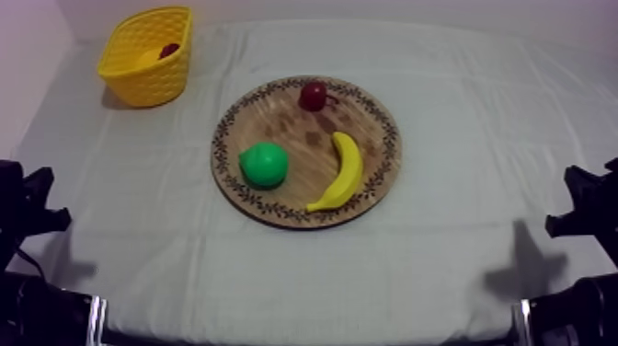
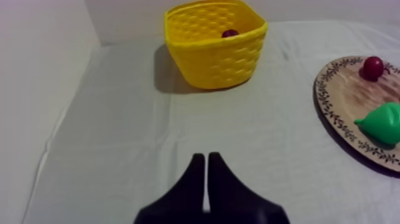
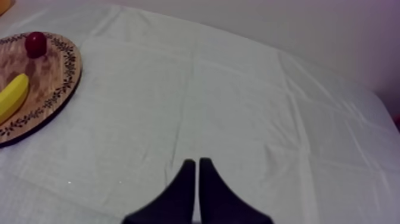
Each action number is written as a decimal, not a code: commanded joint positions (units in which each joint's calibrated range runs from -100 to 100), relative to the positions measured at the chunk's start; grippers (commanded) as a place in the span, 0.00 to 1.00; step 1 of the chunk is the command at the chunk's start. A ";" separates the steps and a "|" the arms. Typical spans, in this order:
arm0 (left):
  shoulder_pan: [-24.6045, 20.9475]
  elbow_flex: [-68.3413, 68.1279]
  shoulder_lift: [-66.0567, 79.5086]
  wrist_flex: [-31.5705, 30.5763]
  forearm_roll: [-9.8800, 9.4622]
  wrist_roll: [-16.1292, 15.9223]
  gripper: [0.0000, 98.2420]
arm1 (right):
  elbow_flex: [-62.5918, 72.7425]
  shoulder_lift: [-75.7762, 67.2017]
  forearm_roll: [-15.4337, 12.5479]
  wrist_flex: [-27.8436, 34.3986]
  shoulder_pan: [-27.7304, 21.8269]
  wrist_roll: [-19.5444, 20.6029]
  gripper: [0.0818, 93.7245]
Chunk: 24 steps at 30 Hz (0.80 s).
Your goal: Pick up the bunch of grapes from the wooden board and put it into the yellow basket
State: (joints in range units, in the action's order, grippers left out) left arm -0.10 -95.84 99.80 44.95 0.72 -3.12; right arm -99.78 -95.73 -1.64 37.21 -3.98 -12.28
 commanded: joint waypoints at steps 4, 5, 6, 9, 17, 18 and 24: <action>-0.24 -0.02 0.03 -0.48 -0.01 1.13 0.00 | 0.01 -0.02 0.00 -0.04 0.00 0.00 0.00; -0.26 -0.02 0.03 -0.50 -0.01 1.76 0.00 | 0.01 -0.02 0.00 -0.04 0.00 0.00 0.00; -0.27 -0.06 0.03 -0.52 -0.01 2.57 0.00 | 0.01 -0.02 0.00 -0.04 0.00 0.00 0.00; -0.29 -0.58 0.03 -2.01 -0.28 6.06 0.00 | 0.01 -0.02 0.00 -0.04 0.00 0.00 0.00; -0.36 -3.82 0.03 -12.55 -2.60 12.48 0.00 | 0.01 -0.02 0.00 -0.04 0.00 0.01 0.00; -0.36 -3.89 0.03 -12.79 -2.64 12.59 0.00 | 0.01 -0.02 0.00 -0.04 0.00 0.01 0.00; -0.54 -4.03 0.03 -13.28 -2.74 12.86 0.00 | 0.01 -0.02 0.00 -0.04 0.00 0.00 0.00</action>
State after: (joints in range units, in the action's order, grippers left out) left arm -0.61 -99.82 99.80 31.73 -2.04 9.74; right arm -99.78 -95.73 -1.64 37.21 -3.98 -12.28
